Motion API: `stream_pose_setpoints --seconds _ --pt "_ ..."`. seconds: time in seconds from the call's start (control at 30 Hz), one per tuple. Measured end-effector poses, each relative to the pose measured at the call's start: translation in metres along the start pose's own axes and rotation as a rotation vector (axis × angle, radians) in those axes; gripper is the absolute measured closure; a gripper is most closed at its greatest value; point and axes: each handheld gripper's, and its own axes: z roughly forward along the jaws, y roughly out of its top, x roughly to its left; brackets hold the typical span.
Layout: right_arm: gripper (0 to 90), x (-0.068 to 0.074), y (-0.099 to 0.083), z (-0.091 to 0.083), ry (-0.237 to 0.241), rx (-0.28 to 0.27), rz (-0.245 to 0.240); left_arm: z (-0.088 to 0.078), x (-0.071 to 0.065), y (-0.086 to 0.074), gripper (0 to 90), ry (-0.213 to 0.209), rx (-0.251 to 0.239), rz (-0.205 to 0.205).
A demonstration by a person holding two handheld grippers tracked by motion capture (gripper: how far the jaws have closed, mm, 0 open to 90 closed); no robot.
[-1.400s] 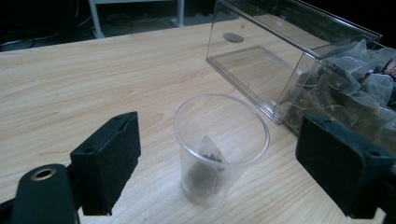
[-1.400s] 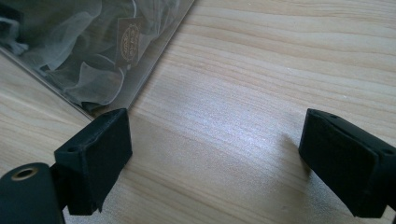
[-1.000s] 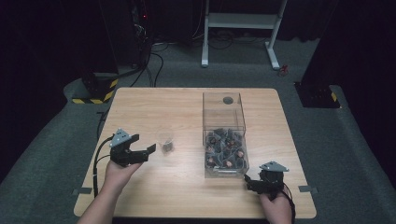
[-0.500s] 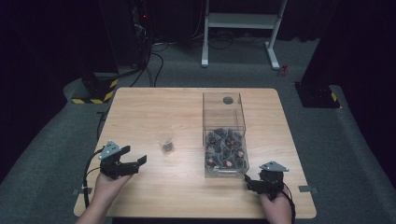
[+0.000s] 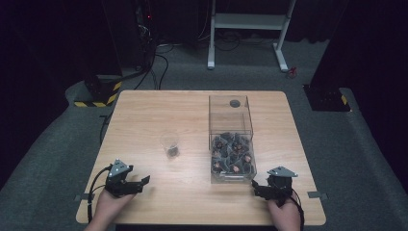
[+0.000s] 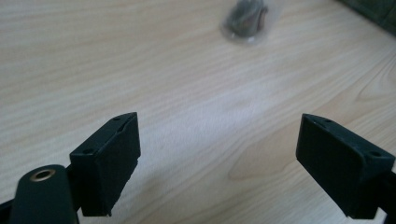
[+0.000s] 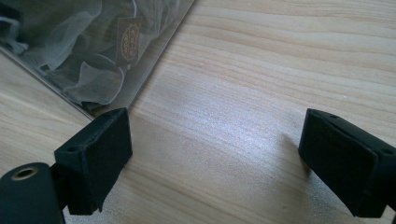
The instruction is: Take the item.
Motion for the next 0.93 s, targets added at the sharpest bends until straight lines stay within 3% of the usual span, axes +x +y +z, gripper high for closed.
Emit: stream_pose_setpoints --seconds 0.1,0.17,0.3,0.93 --pt "9.3 0.000 0.000 0.000 0.001 0.001 0.000 0.004 -0.003 -0.007 14.3 0.007 0.039 0.006" --pt "9.3 0.000 0.000 0.000 0.001 0.001 0.000 0.004 -0.007 -0.006 14.5 0.025 0.039 0.013" --pt "9.4 0.000 0.000 0.000 0.000 0.001 -0.001 0.010 -0.017 -0.008 12.6 0.045 0.071 0.076" --pt "9.5 0.002 0.001 0.000 -0.020 -0.001 0.011 0.011 -0.019 -0.009 11.4 0.052 0.069 0.060"
